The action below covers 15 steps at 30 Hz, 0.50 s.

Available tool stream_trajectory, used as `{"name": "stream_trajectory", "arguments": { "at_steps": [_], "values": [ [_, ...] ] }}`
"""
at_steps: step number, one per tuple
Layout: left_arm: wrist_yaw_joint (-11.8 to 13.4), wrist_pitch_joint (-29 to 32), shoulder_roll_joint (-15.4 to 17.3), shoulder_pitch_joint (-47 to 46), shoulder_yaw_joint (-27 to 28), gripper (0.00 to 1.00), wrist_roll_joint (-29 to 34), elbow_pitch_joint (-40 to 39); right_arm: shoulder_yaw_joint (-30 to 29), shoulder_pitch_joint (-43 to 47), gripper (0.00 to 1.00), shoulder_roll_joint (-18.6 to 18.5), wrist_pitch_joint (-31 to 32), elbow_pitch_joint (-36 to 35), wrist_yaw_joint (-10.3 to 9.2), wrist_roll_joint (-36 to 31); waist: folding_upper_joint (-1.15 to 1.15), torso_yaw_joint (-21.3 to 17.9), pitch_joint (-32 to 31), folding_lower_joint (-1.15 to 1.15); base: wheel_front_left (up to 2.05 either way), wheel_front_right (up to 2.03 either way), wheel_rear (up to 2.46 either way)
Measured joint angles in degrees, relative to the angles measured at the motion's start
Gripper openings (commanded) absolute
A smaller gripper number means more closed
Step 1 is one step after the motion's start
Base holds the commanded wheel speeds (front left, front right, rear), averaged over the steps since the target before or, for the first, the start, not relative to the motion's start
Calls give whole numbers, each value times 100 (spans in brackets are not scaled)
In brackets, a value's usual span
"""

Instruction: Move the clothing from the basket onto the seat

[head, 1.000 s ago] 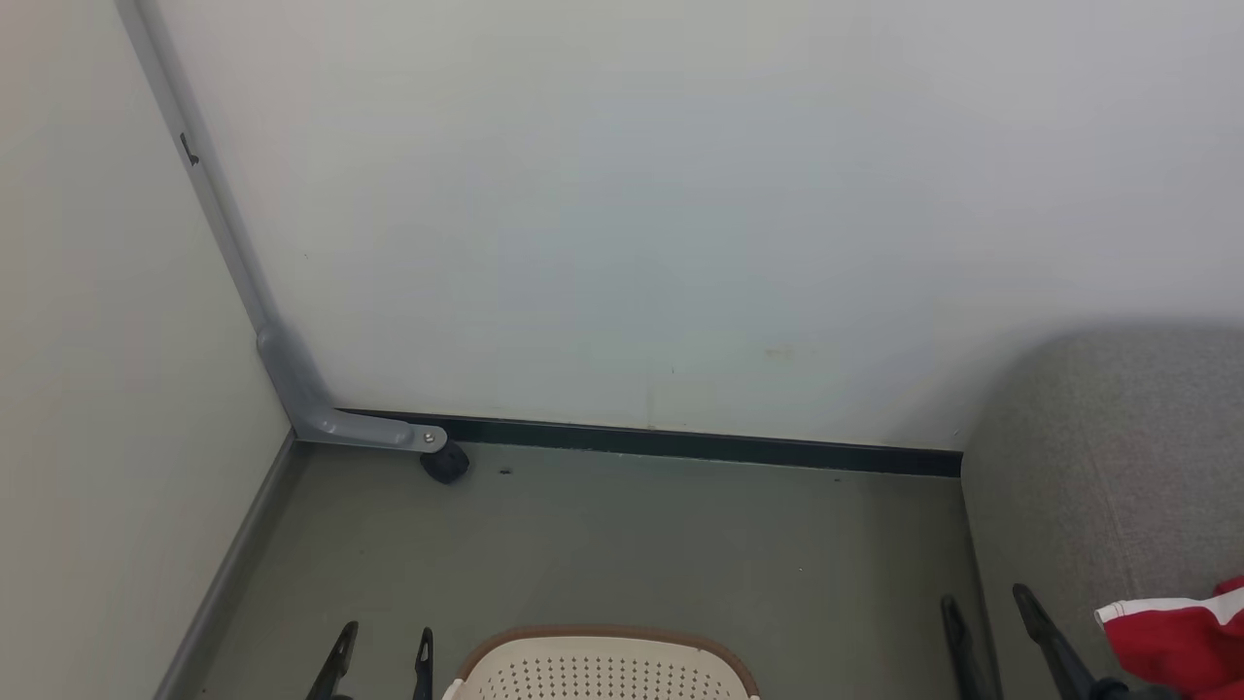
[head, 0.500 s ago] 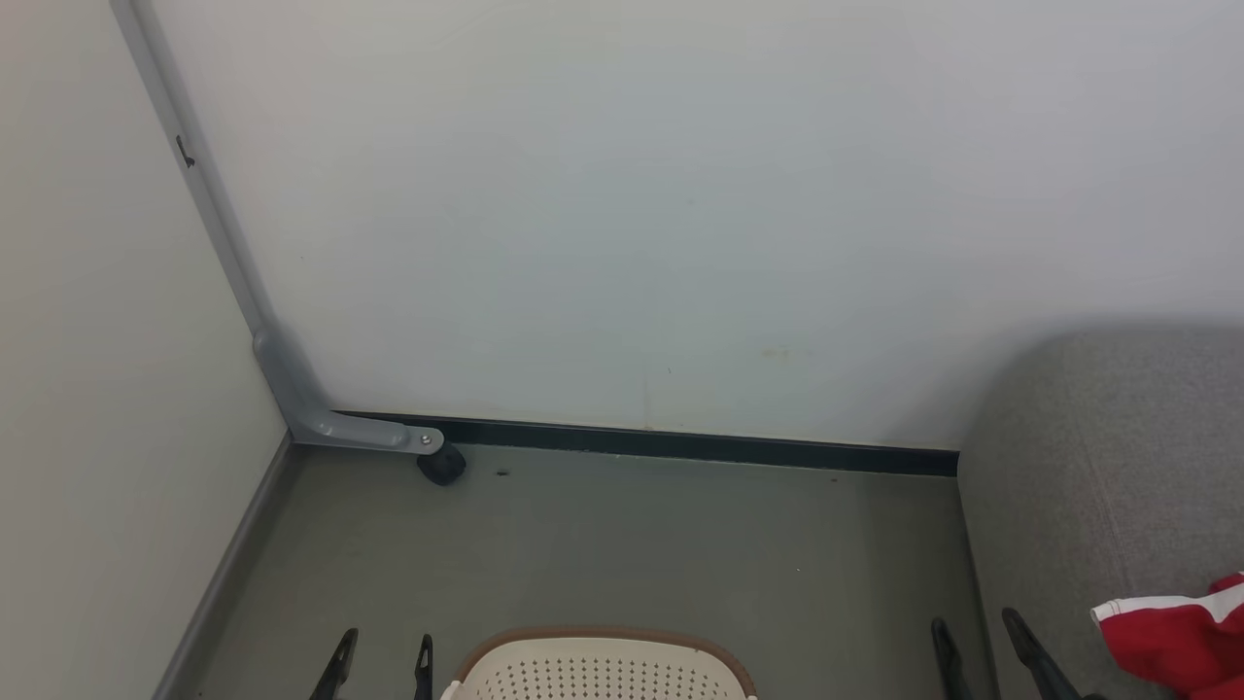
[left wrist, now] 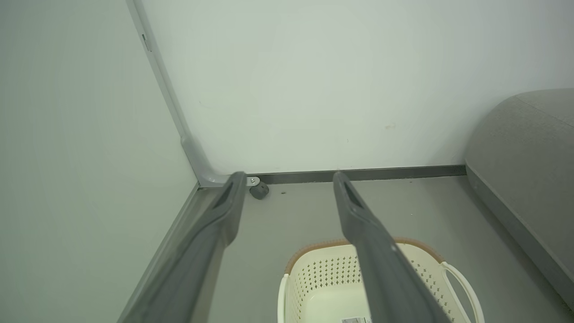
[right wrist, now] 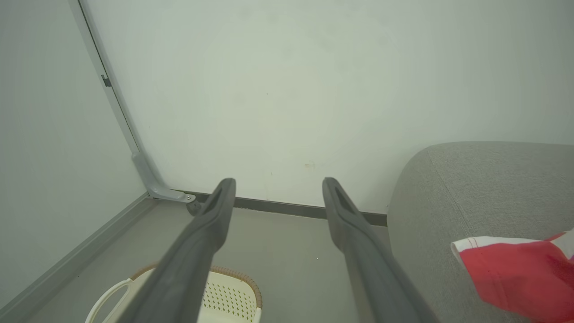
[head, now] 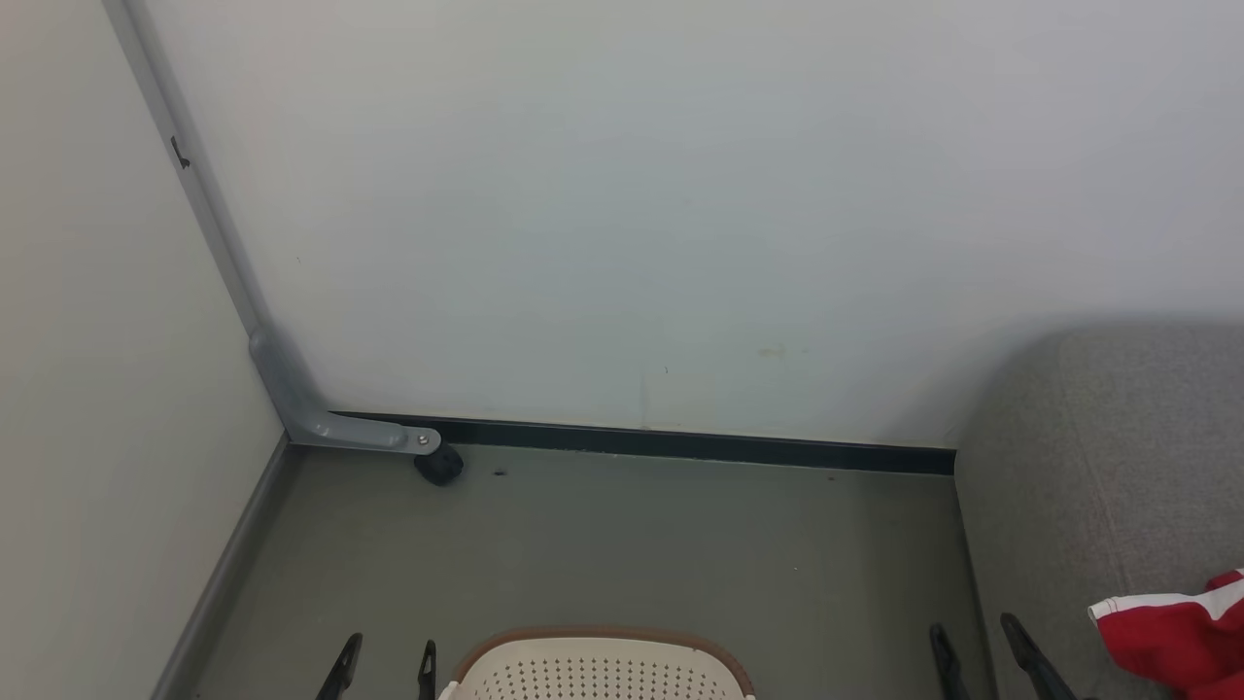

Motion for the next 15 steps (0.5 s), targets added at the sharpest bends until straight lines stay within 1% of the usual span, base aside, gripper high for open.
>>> {"name": "stream_trajectory", "arguments": {
  "at_steps": [4,6,9,12,15],
  "values": [
    [-145,0,-3,8,23,100,-114,-8,-1,-2,100,-1,0,22,7,-45,0,1,6,0,0,0,0],
    [-153,0,-3,9,48,100,-144,-21,-1,-2,100,-1,-1,35,15,-60,0,1,9,0,0,0,0],
    [-248,0,-4,19,60,100,-162,-49,-3,-2,100,-2,-1,40,35,-64,0,0,10,0,0,0,0],
    [-347,0,-11,35,90,100,-324,-57,-5,-3,100,-2,0,46,51,-118,0,-3,8,0,0,0,0],
    [-354,0,-16,87,140,100,-443,-54,-4,-3,100,-1,-1,54,53,-146,0,-9,4,0,0,0,0]
  ]
}}
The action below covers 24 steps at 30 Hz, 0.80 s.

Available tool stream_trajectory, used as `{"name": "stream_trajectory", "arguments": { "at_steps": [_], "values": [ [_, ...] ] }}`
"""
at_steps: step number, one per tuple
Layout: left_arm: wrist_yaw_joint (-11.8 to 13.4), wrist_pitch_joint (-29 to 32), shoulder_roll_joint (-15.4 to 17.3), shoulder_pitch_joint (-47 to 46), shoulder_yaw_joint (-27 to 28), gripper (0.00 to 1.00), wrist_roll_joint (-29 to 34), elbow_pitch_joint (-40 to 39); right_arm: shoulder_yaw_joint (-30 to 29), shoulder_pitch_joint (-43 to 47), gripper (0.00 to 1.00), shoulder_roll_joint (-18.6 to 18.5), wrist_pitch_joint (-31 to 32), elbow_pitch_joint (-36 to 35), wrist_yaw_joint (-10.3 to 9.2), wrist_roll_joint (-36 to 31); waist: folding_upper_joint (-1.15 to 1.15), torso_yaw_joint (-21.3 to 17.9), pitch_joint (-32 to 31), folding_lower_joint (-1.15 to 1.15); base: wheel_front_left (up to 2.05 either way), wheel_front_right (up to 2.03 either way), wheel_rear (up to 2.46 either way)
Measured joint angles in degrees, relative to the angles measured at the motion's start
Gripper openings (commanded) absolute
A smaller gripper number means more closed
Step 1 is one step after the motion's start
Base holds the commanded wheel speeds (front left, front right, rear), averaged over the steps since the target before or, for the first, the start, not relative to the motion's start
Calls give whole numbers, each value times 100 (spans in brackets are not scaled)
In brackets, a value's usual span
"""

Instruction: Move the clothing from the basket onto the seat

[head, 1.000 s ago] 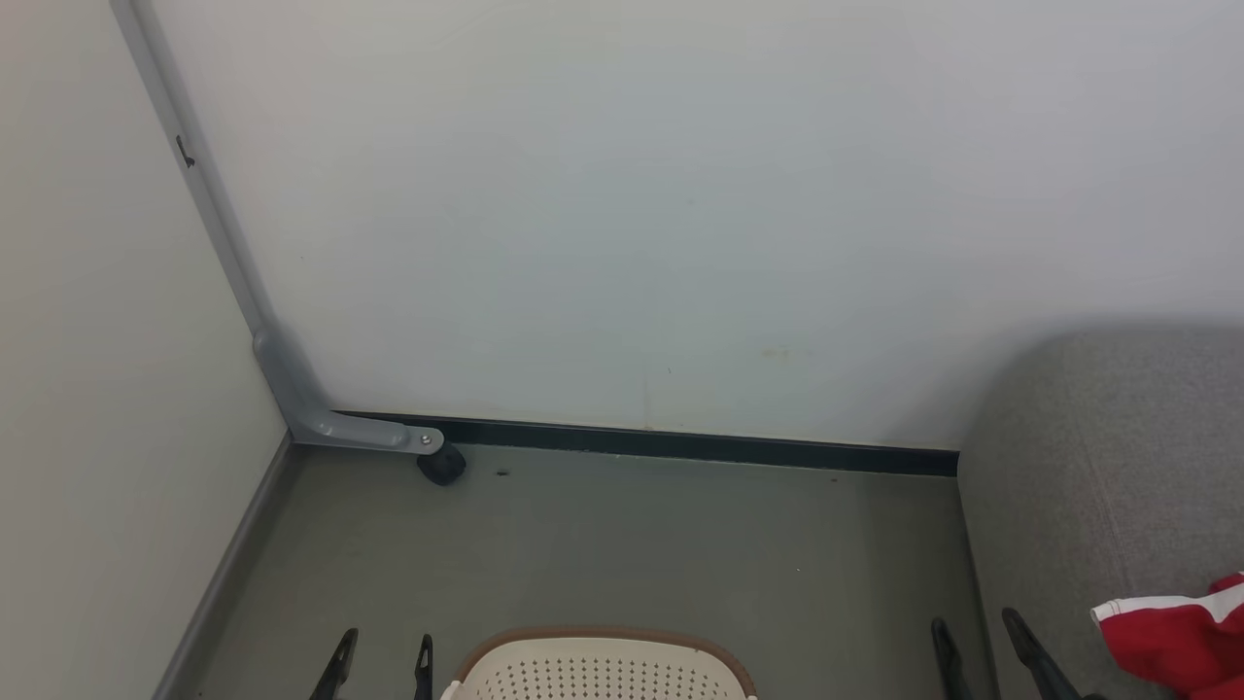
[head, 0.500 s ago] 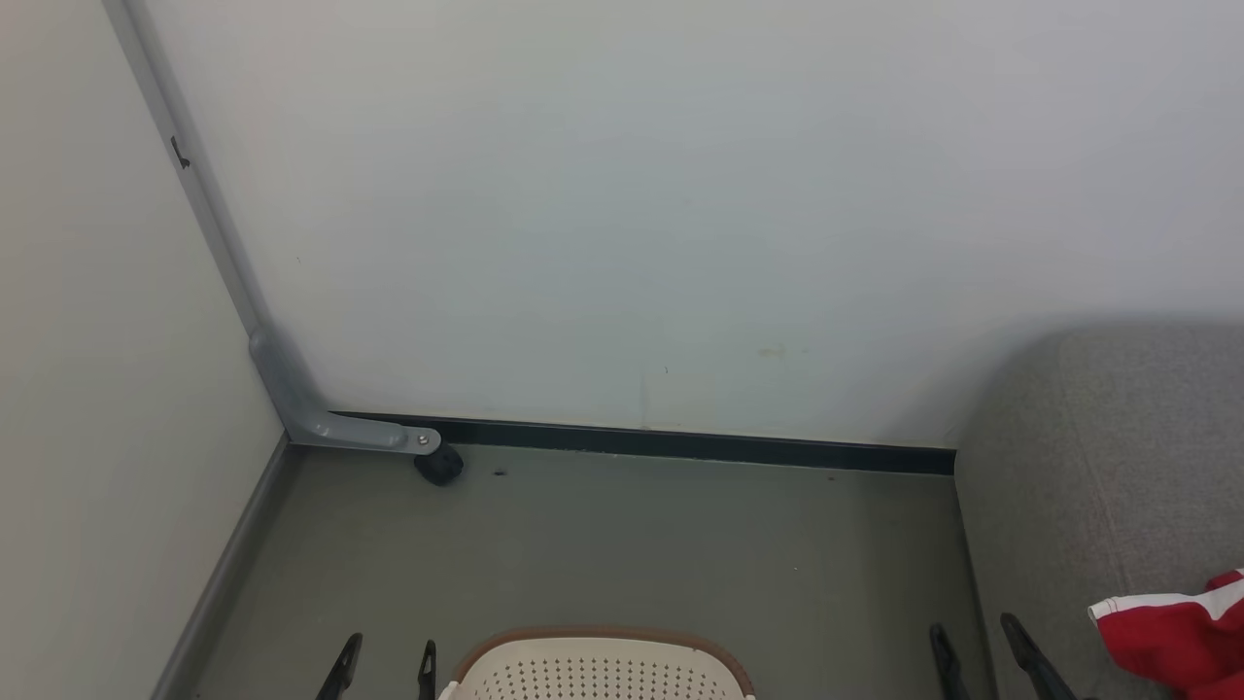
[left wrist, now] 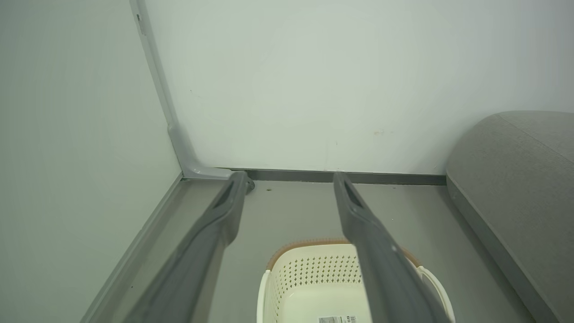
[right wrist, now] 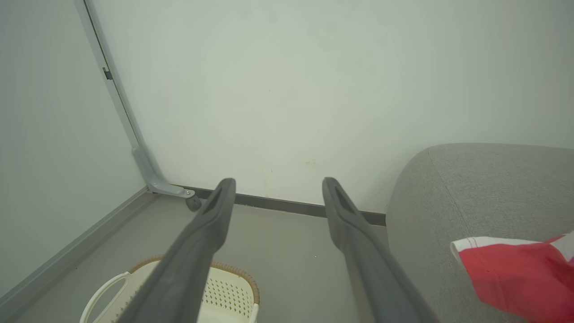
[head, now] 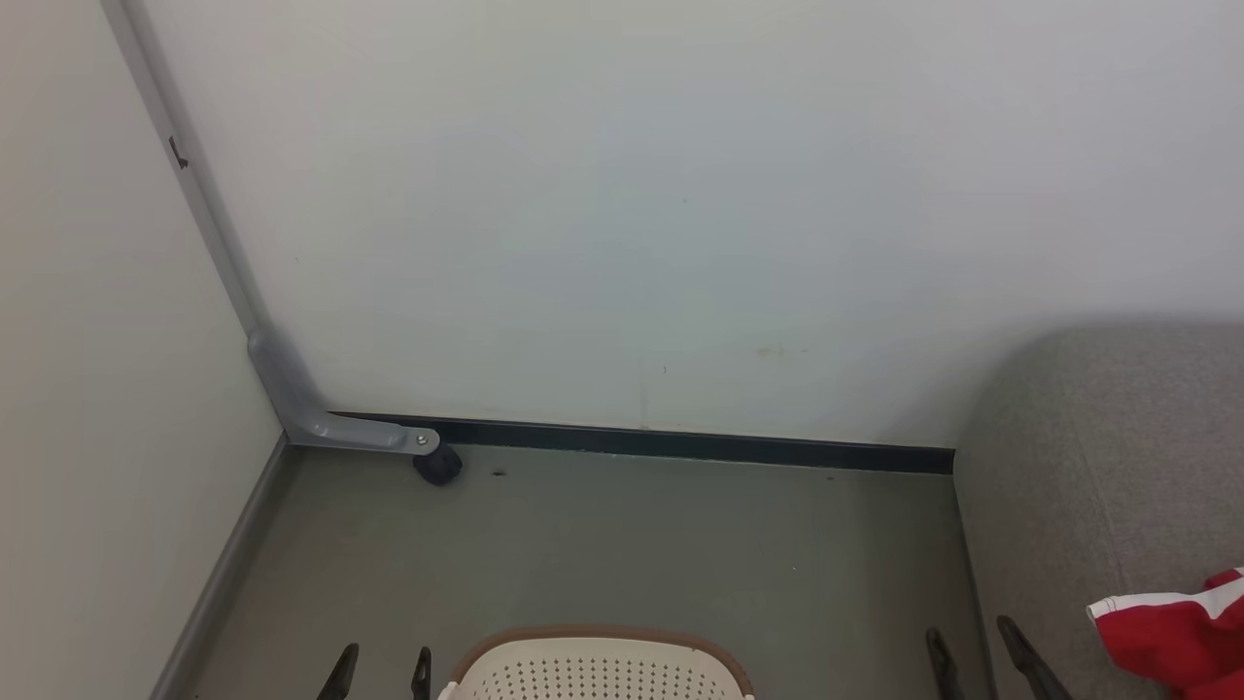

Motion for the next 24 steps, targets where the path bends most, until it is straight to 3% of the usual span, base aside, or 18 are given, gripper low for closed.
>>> {"name": "stream_trajectory", "arguments": {
  "at_steps": [6,7,15,24],
  "values": [
    [-98,0,-5,41,25,100,-105,-13,-2,-1,100,0,1,14,7,-8,0,-19,-3,0,0,0,0],
    [-99,0,-5,41,25,0,-108,-26,-4,-1,0,0,0,14,8,-8,0,-22,-2,0,0,0,0],
    [-92,63,-9,237,33,0,-122,285,20,162,0,113,52,369,3,40,0,-31,0,0,0,0,0],
    [-98,268,-11,215,159,0,-842,297,-189,112,0,159,249,425,49,754,0,-81,19,0,0,0,0]
  ]
}}
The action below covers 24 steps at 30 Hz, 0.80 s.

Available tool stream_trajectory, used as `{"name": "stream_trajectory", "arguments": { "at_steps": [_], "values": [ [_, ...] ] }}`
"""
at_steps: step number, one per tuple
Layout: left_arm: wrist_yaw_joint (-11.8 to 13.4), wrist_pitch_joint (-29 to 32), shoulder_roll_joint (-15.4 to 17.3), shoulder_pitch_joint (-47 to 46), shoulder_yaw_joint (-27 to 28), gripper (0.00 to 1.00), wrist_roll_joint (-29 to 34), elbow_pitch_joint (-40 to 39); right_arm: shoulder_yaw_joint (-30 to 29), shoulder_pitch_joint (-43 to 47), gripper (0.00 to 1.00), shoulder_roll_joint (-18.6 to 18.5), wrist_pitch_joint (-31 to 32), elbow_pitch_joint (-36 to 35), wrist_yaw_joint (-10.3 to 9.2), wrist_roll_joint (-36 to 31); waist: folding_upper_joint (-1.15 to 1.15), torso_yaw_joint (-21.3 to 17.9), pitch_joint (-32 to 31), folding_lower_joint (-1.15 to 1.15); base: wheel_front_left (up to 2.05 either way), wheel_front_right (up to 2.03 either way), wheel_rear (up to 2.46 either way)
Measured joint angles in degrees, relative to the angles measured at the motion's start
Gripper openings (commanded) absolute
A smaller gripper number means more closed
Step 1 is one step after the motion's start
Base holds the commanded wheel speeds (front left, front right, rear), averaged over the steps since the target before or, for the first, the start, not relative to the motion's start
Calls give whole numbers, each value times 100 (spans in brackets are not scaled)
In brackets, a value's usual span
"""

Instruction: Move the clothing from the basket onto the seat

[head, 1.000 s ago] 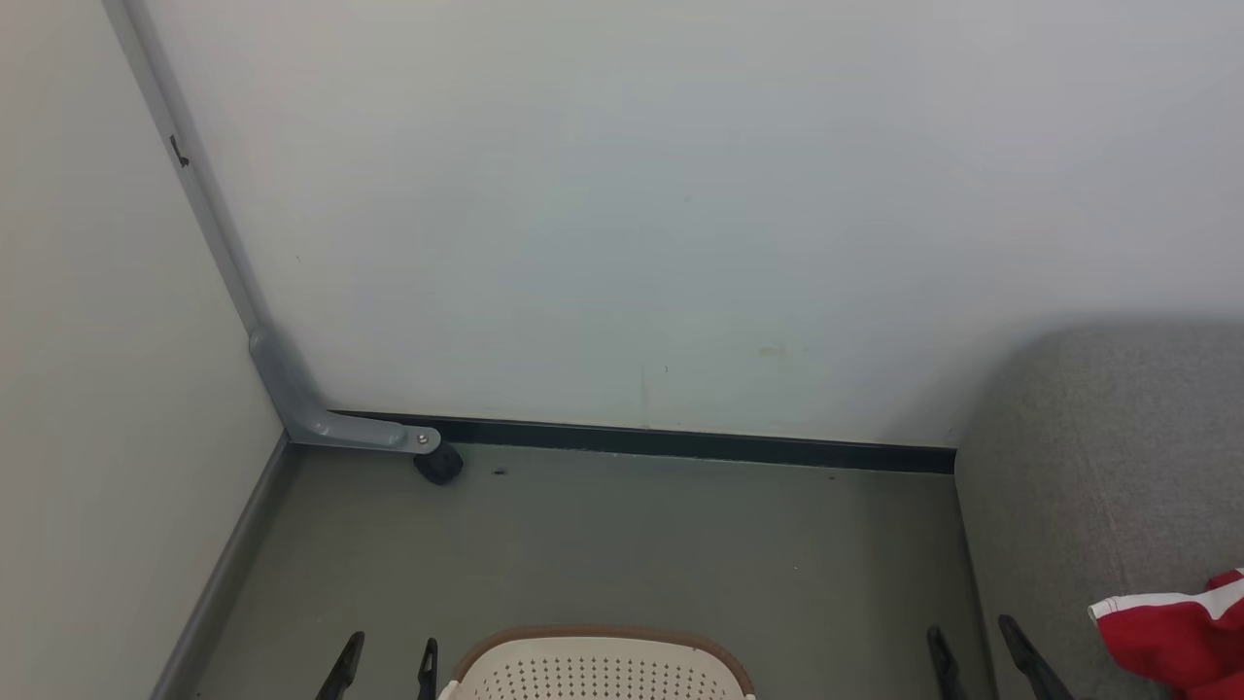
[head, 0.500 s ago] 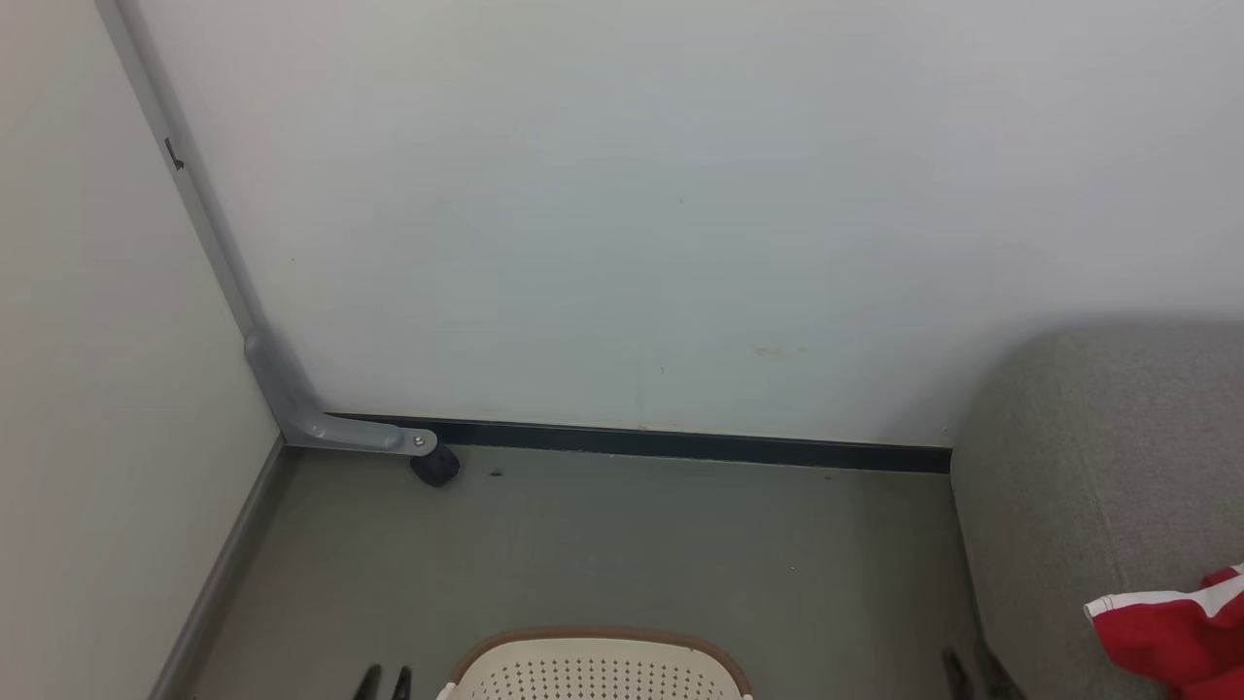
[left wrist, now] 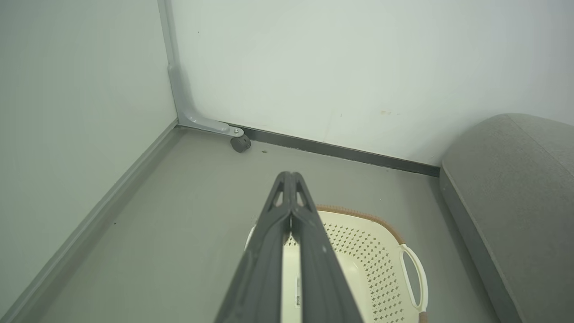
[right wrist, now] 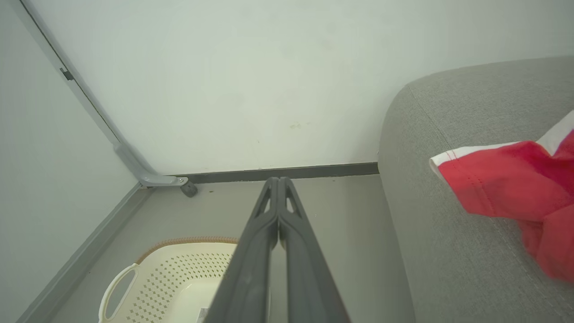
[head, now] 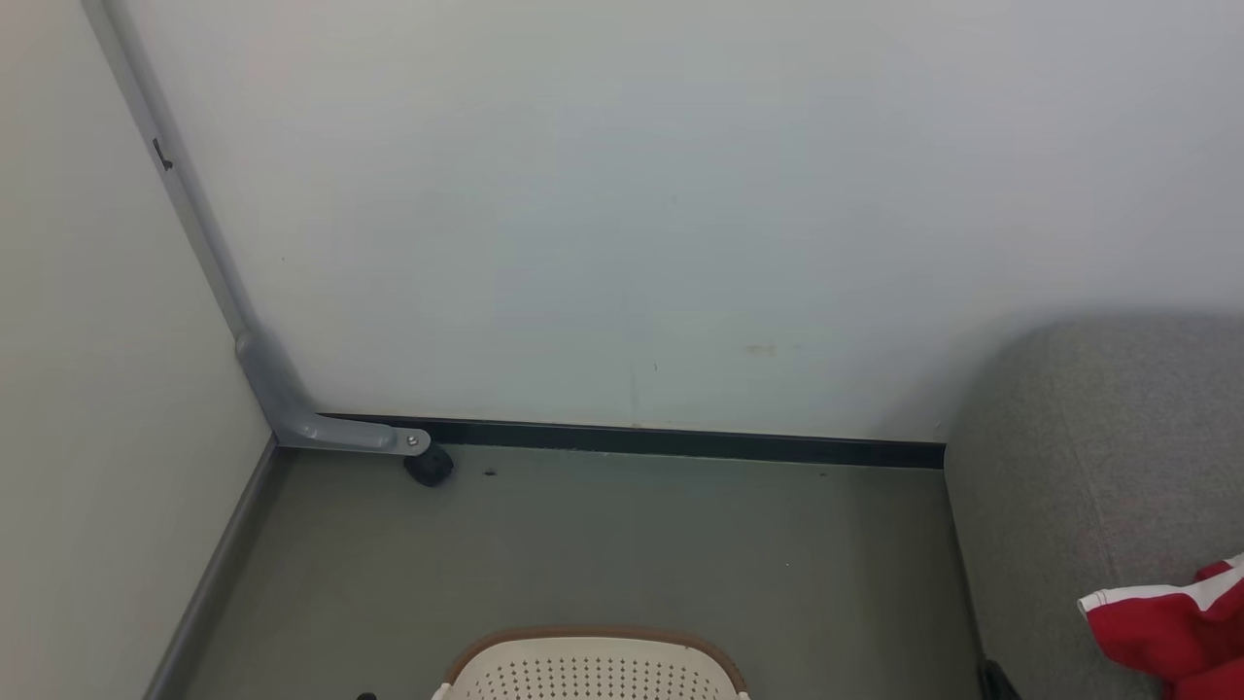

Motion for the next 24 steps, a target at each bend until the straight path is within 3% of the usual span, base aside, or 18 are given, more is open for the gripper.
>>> {"name": "stream_trajectory", "arguments": {
  "at_steps": [24],
  "values": [
    [-71,505,-9,-134,270,0,-2016,-119,-486,-249,0,144,519,100,134,1987,0,-107,45,0,0,0,0]
  ]
}}
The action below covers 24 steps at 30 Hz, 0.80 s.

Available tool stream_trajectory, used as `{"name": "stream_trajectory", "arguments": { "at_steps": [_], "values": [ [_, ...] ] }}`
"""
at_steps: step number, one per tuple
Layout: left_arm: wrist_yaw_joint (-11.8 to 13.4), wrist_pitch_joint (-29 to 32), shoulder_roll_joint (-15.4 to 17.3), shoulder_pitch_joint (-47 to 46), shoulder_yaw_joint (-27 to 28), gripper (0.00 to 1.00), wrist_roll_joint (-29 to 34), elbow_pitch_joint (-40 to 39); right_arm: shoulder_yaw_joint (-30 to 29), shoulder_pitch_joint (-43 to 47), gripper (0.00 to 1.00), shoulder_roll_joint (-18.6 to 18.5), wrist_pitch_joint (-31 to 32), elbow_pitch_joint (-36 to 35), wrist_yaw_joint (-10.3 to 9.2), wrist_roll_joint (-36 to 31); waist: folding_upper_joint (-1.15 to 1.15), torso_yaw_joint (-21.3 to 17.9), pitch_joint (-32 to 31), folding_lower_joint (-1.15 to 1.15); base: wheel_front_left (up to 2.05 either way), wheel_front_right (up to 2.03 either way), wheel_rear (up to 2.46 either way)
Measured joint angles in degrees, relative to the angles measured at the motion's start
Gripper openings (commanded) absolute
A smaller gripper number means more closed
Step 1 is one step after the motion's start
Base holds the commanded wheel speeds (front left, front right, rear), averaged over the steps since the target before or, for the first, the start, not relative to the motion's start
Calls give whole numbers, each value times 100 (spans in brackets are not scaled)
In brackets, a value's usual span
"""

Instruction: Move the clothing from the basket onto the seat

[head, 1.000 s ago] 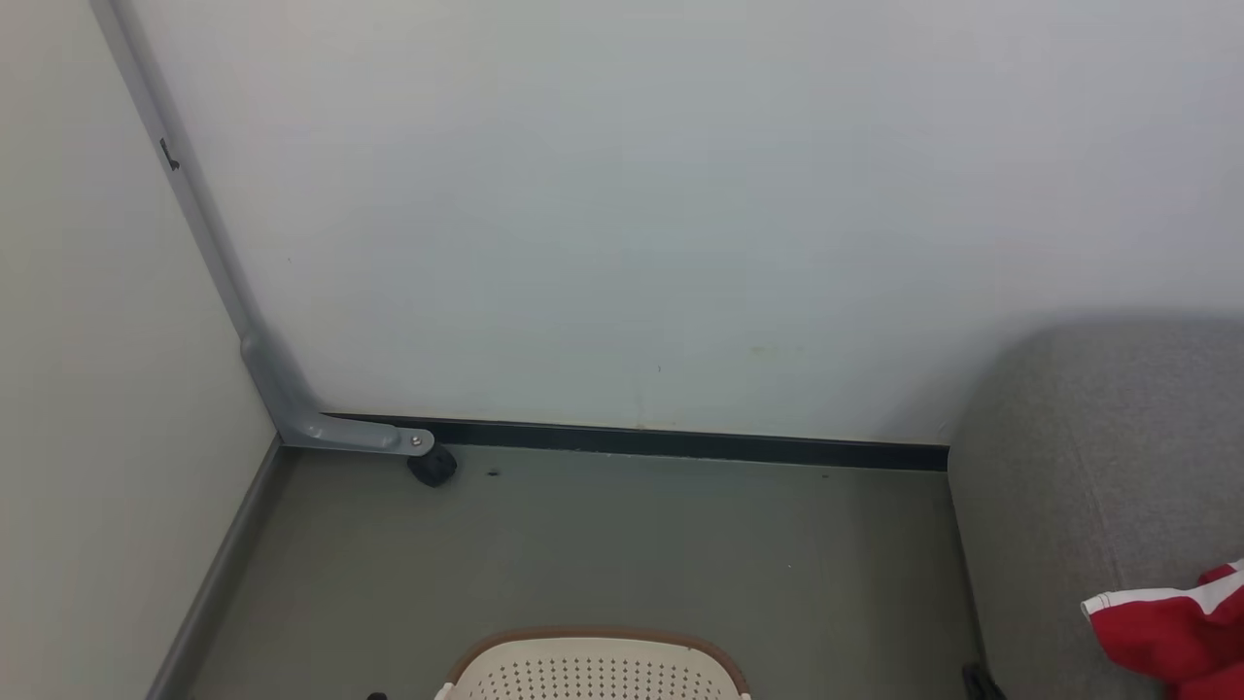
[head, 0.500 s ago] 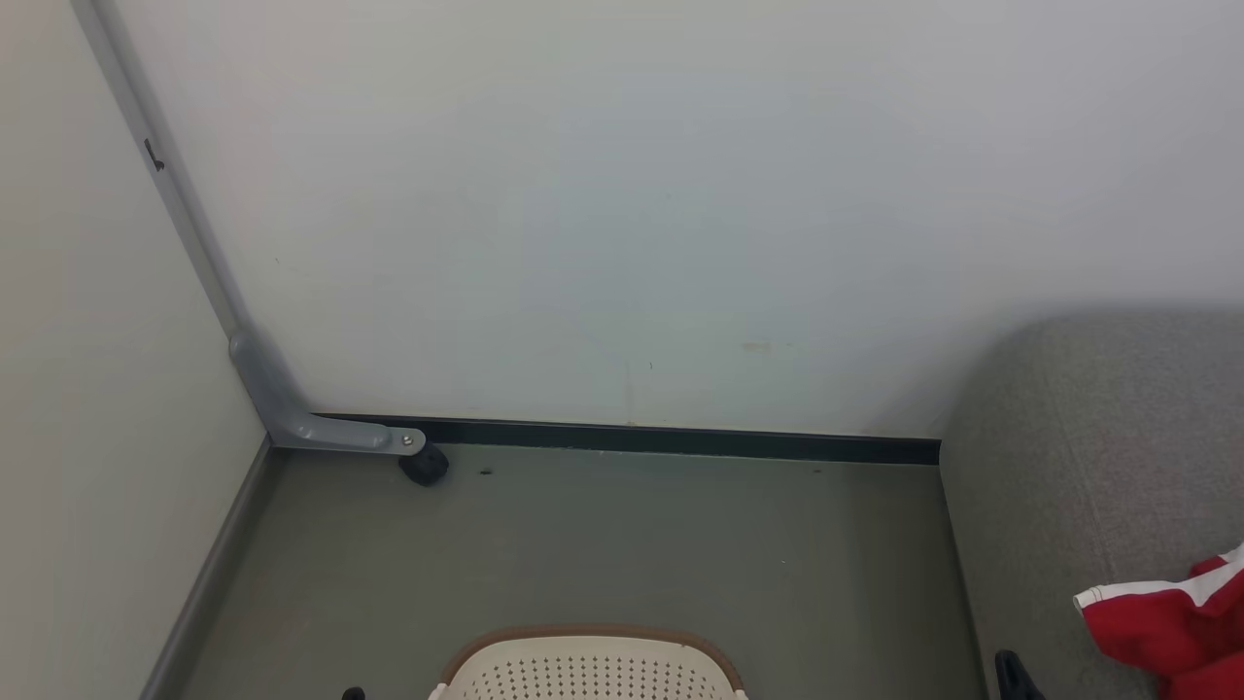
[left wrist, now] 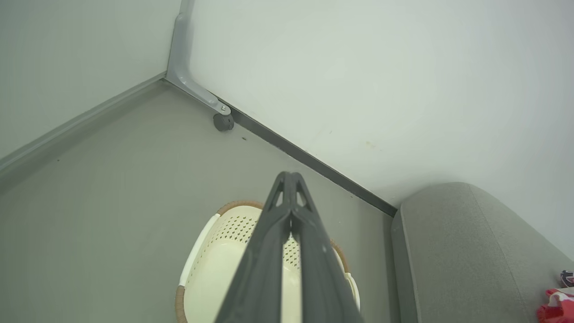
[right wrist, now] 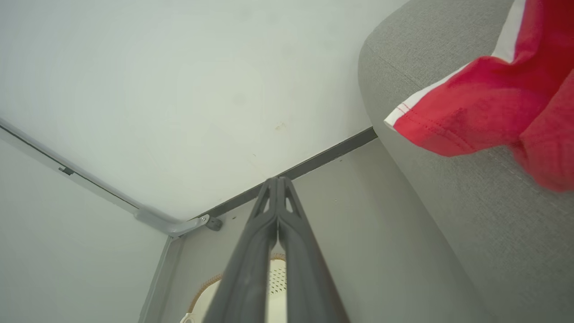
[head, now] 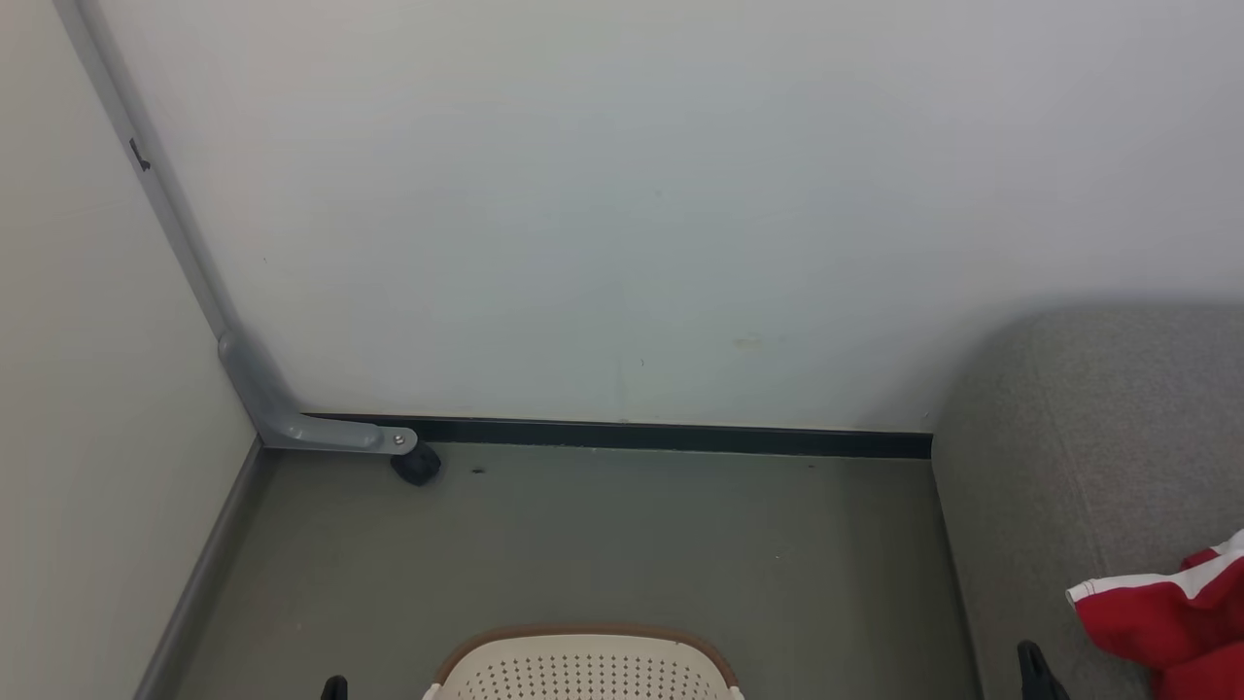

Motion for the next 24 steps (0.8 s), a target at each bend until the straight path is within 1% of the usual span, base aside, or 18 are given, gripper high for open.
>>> {"name": "stream_trajectory", "arguments": {
  "at_steps": [11,13,24],
  "values": [
    [-31,246,-19,-73,131,0,-856,-111,-229,-125,0,69,249,26,67,896,0,-52,24,0,0,0,0],
    [-73,303,-23,-97,168,0,-1147,-135,-291,-127,0,85,322,41,73,1147,0,-66,30,0,0,0,0],
    [-79,524,-31,-192,287,0,-2015,-224,-517,-249,0,164,556,75,149,2030,0,-118,55,0,0,0,0]
  ]
}}
